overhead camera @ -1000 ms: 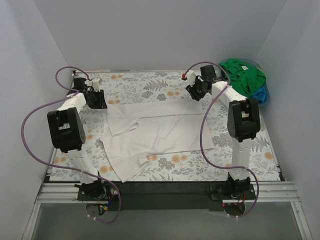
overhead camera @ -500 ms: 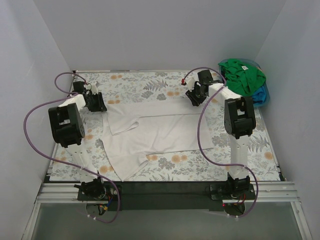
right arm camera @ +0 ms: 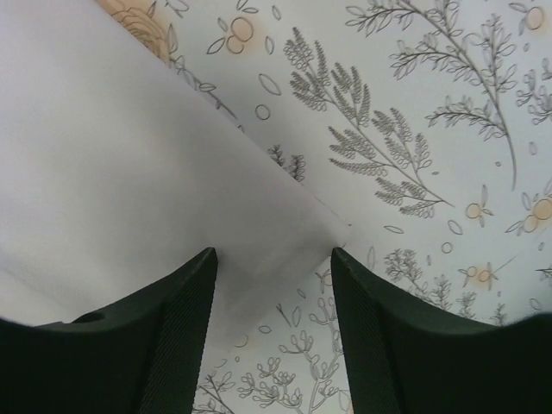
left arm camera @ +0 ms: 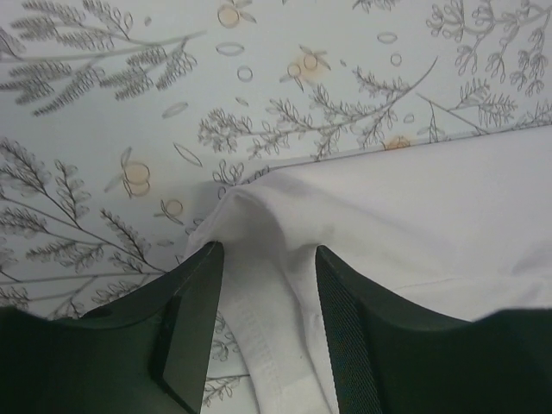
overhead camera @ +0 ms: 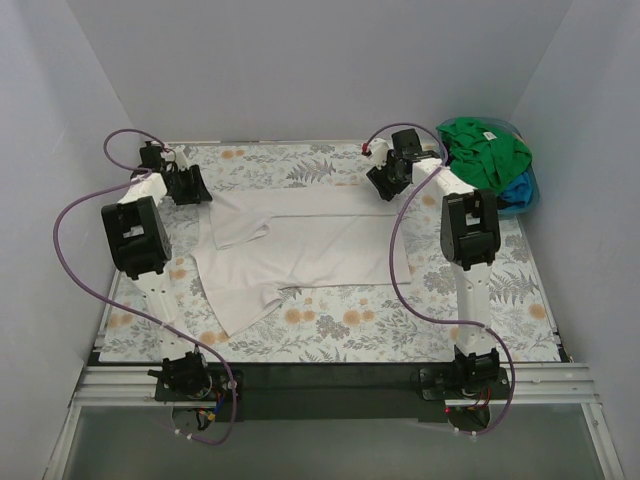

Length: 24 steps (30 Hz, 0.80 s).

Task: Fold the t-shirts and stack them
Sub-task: Fold the tshirt

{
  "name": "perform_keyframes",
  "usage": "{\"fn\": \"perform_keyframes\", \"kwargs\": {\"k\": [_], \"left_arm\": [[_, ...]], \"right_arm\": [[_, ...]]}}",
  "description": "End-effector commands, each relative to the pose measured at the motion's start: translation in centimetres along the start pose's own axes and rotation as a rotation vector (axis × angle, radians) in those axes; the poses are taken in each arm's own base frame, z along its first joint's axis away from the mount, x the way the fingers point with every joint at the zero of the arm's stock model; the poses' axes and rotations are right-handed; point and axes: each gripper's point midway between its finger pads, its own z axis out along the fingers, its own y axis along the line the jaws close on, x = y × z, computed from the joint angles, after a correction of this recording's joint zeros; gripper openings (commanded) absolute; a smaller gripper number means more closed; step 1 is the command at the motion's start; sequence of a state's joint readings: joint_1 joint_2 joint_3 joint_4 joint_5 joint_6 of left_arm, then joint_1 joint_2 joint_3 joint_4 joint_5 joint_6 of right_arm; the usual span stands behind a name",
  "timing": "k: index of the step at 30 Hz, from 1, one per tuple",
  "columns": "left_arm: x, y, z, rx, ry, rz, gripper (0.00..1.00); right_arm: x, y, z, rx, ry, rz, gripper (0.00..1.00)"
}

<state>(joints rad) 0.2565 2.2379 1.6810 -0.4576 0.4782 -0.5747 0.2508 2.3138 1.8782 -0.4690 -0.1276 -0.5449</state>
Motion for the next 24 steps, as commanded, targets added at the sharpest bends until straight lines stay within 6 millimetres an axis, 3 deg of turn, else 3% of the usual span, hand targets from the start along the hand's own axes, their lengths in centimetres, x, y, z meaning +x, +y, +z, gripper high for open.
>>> {"fn": "perform_keyframes", "kwargs": {"k": [1, 3, 5, 6, 7, 8, 10, 11, 12, 13, 14, 15, 17, 18, 20, 21, 22, 24], "left_arm": [[-3.5, -0.4, -1.5, 0.020, -0.047, 0.011, 0.47], [-5.5, -2.4, -3.8, 0.079, -0.078, 0.032, 0.50], [-6.9, -4.0, -6.1, 0.106, -0.107, 0.081, 0.53], [-7.2, -4.9, -7.2, 0.129, -0.115, 0.102, 0.54], [-8.1, -6.3, -9.7, 0.136, -0.149, 0.140, 0.55], [-7.5, -6.8, -10.8, 0.149, -0.133, 0.179, 0.56], [-7.3, -9.1, -14.3, 0.180, -0.161, 0.260, 0.59], [-4.8, -9.6, -14.8, 0.198, -0.108, 0.256, 0.60], [-3.8, -10.3, -15.7, 0.225, -0.103, 0.322, 0.60], [-3.3, -11.5, -17.8, 0.227, -0.121, 0.370, 0.61], [-1.4, -11.7, -18.3, 0.233, -0.088, 0.374, 0.61], [1.1, -11.6, -18.1, 0.243, -0.044, 0.385, 0.61], [4.1, -12.3, -19.6, 0.247, -0.007, 0.409, 0.61], [7.2, -12.5, -19.5, 0.280, 0.056, 0.413, 0.60], [8.9, -13.1, -20.7, 0.284, 0.062, 0.448, 0.59], [11.3, -13.2, -20.3, 0.300, 0.104, 0.457, 0.59], [12.1, -13.3, -20.4, 0.298, 0.111, 0.495, 0.59], [14.2, -13.9, -20.9, 0.282, 0.141, 0.567, 0.58]], "right_arm": [[-2.4, -2.5, -1.0, 0.075, -0.049, 0.005, 0.63], [-4.8, -2.8, -3.4, 0.085, -0.111, -0.013, 0.73], [-5.6, -2.4, -5.5, 0.073, -0.141, -0.031, 0.79], [-7.5, -2.0, -8.5, 0.068, -0.203, -0.056, 0.81], [-7.9, -1.6, -9.9, 0.057, -0.221, -0.082, 0.84], [-8.1, -0.7, -12.6, 0.049, -0.239, -0.101, 0.85], [-7.8, 0.9, -14.6, 0.019, -0.249, -0.140, 0.86], [-8.3, 1.6, -17.2, 0.029, -0.276, -0.184, 0.86], [-6.1, 3.7, -17.0, -0.038, -0.226, -0.189, 0.85], [-5.3, 4.7, -17.6, -0.055, -0.214, -0.204, 0.83], [-4.9, 5.6, -19.3, -0.057, -0.222, -0.240, 0.81], [-1.8, 8.2, -18.4, -0.121, -0.144, -0.250, 0.78], [0.2, 10.5, -19.4, -0.140, -0.106, -0.291, 0.69], [3.0, 12.8, -18.5, -0.181, -0.041, -0.322, 0.66], [4.9, 14.6, -19.0, -0.194, -0.016, -0.363, 0.65], [5.7, 15.4, -18.8, -0.192, 0.008, -0.397, 0.64], [7.7, 16.4, -18.2, -0.215, 0.050, -0.400, 0.62], [8.9, 16.9, -17.8, -0.213, 0.072, -0.413, 0.61]]}}
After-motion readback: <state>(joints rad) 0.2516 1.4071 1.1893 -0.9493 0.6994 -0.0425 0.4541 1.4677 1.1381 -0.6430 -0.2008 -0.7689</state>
